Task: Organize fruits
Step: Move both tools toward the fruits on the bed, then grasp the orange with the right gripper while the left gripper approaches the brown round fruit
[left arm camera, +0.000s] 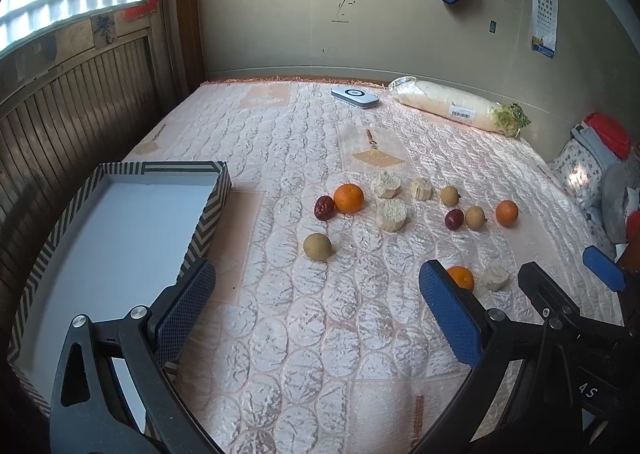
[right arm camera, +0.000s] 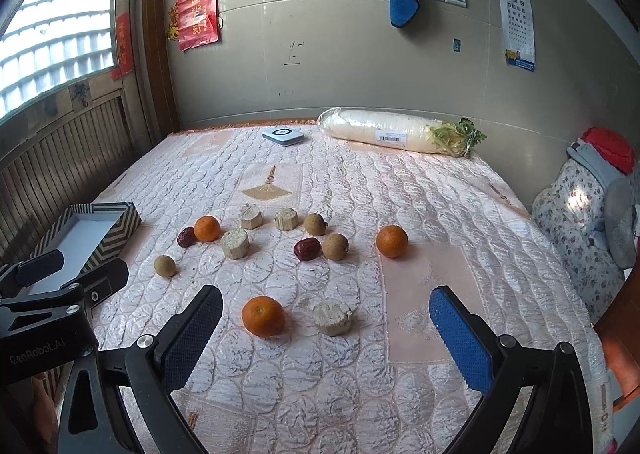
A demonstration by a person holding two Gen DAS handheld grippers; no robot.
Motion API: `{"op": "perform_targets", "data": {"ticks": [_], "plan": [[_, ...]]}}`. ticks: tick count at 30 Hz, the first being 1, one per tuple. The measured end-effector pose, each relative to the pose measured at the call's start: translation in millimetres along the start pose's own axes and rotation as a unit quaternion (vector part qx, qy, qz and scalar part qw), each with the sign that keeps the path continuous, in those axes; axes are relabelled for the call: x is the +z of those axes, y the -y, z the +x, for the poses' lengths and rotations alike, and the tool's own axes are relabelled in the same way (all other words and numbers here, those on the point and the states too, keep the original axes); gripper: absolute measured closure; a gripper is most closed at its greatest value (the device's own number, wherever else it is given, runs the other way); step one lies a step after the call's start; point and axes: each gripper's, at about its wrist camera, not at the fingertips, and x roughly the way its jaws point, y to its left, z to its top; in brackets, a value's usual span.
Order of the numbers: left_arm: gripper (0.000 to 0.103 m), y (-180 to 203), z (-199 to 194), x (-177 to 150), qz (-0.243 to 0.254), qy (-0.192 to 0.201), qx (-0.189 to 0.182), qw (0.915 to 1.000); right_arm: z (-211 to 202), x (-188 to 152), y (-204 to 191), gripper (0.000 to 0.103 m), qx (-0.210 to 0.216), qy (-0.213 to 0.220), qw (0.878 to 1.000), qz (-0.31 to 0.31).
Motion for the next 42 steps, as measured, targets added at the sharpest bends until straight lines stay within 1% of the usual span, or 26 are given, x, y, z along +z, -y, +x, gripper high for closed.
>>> {"op": "perform_targets", "data": {"ticks": [3, 8, 13, 15, 17, 18, 19, 21, 23, 27, 30, 33, 38, 42], "plan": [[0.0, 0, 0, -1, 0.002, 0.001, 0.005, 1.0, 0, -1, 7, 0.0, -0.002, 0.002, 1.0, 0.009], [0.0, -2, 8, -1, -0.004, -0.006, 0.011, 0.9999, 8, -6, 24, 0.0, 0.006, -0.008, 1.0, 0.028], [0.0, 2, 26, -3, -0.004, -0.029, 0.002, 0.9996, 20, -10, 32, 0.0, 0.01, -0.024, 0.999, 0.028], [0.0, 3, 34, -4, -0.001, -0.044, -0.008, 0.999, 23, -10, 31, 0.0, 0.01, -0.027, 0.999, 0.023], [0.0, 5, 39, -5, 0.002, -0.05, -0.009, 0.9987, 24, -10, 30, 0.002, 0.006, -0.025, 1.0, 0.014], [0.0, 5, 41, -5, 0.004, -0.052, -0.009, 0.9986, 24, -10, 29, 0.005, 0.004, -0.025, 1.0, 0.008], [0.0, 3, 43, -4, 0.006, -0.054, -0.01, 0.9985, 25, -10, 28, 0.011, 0.006, -0.028, 1.0, 0.002], [0.0, 0, 45, -4, 0.002, -0.058, -0.013, 0.9982, 27, -11, 27, 0.016, 0.019, -0.038, 0.999, -0.008], [0.0, -5, 46, -3, 0.0, -0.06, -0.014, 0.9981, 31, -12, 24, 0.017, 0.033, -0.045, 0.998, -0.014], [0.0, -14, 49, -2, 0.01, -0.063, -0.002, 0.998, 34, -15, 14, 0.021, 0.066, -0.055, 0.996, -0.028], [0.001, -22, 53, -2, -0.001, -0.071, -0.001, 0.9975, 35, -16, 1, 0.022, 0.097, -0.059, 0.993, -0.044], [0.0, -25, 58, -1, -0.004, -0.08, -0.002, 0.9968, 41, -18, -14, 0.032, 0.111, -0.069, 0.989, -0.067], [0.0, -23, 64, 2, -0.003, -0.083, 0.007, 0.9965, 56, -20, -25, 0.033, 0.113, -0.084, 0.987, -0.075], [0.001, -18, 71, 9, -0.006, -0.087, 0.009, 0.9962, 64, -20, -28, 0.038, 0.111, -0.09, 0.987, -0.075]]}}
